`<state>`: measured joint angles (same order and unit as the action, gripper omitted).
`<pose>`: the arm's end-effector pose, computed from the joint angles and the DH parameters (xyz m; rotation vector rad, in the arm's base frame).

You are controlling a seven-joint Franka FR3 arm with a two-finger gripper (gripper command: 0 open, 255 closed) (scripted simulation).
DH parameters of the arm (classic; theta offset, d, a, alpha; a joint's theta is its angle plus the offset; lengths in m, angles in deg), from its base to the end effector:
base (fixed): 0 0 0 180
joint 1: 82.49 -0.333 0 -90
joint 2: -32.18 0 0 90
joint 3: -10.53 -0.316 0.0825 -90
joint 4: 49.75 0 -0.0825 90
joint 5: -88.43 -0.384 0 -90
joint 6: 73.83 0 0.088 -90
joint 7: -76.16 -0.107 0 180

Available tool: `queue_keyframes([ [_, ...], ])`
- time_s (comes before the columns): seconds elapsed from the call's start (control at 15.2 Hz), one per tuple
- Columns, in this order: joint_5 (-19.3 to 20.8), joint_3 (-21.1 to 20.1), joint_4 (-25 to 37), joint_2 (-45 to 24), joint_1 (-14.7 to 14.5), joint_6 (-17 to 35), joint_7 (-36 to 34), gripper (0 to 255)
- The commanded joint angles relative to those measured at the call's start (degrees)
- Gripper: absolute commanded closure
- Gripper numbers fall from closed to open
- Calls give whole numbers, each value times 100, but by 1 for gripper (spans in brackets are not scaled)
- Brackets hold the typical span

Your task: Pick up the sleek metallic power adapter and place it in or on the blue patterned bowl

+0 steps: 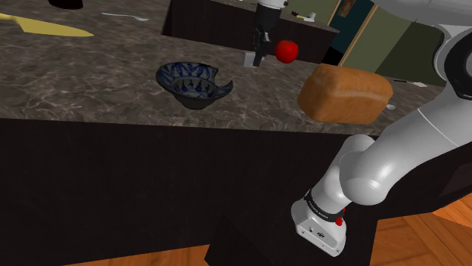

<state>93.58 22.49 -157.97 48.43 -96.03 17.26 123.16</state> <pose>0.4661 -0.0093 0.6171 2.8363 1.2995 -0.0494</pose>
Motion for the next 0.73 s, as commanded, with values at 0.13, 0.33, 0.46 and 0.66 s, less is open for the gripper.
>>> queue_keyframes([
  [0.13, -15, -7, 377, -65, -7, -314, 18, 255],
  [0.33, -28, -7, 684, -136, -12, -550, 36, 255],
  [0.46, -38, -7, 897, -190, -15, -710, 50, 255],
  [0.66, -53, -3, 1233, -284, -18, -953, 72, 255],
])
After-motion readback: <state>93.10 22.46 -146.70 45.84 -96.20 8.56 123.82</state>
